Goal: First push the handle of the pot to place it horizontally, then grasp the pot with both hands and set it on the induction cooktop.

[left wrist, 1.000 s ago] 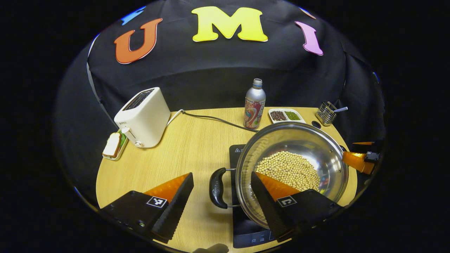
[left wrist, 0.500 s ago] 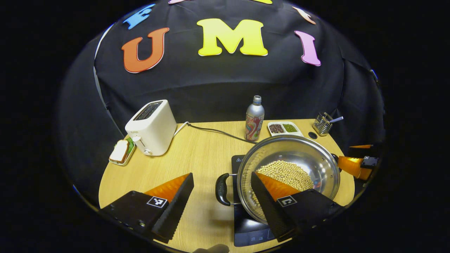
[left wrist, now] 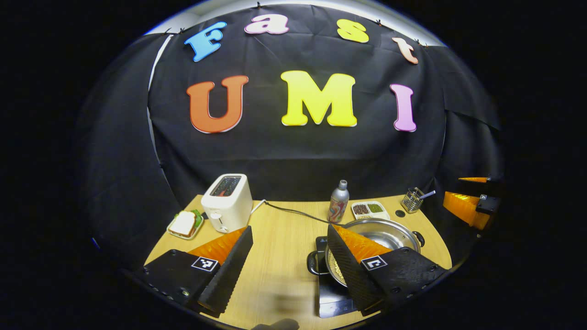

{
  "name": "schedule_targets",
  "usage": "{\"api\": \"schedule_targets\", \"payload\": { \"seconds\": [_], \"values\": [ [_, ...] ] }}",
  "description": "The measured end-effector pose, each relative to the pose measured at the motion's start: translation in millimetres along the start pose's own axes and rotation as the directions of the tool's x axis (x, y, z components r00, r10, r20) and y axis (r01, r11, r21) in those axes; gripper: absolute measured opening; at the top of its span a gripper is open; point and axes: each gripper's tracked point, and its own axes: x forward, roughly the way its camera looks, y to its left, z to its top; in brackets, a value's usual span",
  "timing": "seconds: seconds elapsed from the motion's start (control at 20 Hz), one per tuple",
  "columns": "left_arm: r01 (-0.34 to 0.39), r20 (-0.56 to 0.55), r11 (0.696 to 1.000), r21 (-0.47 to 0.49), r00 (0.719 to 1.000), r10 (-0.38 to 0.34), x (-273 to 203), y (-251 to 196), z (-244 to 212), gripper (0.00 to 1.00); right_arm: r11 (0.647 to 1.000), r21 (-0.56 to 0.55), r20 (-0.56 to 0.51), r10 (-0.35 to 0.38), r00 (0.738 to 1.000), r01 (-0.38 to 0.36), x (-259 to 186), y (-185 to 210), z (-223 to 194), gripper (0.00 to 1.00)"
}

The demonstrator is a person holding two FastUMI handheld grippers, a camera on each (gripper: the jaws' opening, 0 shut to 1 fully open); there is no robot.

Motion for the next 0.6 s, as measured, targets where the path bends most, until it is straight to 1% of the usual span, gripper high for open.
{"api": "schedule_targets", "payload": {
  "seconds": [0.1, 0.15, 0.3, 0.4, 0.5, 0.6],
  "values": [
    [-0.003, 0.062, 1.000, -0.007, 0.998, 0.004, -25, 17, 27, 0.97, 1.000, 0.021, 0.080, 0.007, 0.997, -0.009, -24, 13, 35, 0.92],
    [-0.006, 0.086, 1.000, -0.010, 0.996, 0.006, -39, 24, 41, 0.97, 1.000, 0.025, 0.115, 0.006, 0.993, -0.009, -36, 16, 50, 1.00],
    [-0.013, 0.185, 1.000, -0.003, 0.983, 0.013, -71, 46, 82, 0.97, 0.996, 0.075, 0.207, 0.024, 0.978, -0.040, -71, 30, 90, 1.00],
    [-0.012, 0.235, 1.000, -0.014, 0.972, 0.015, -90, 56, 102, 0.97, 0.995, 0.092, 0.261, 0.018, 0.965, -0.044, -100, 29, 110, 1.00],
    [-0.014, 0.275, 1.000, -0.025, 0.961, 0.021, -109, 67, 117, 0.97, 0.993, 0.111, 0.307, 0.005, 0.952, -0.041, -125, 25, 123, 1.00],
    [-0.024, 0.298, 0.999, -0.025, 0.954, 0.030, -125, 76, 124, 0.96, 0.987, 0.152, 0.337, 0.003, 0.941, -0.058, -143, 24, 130, 1.00]
  ]
}}
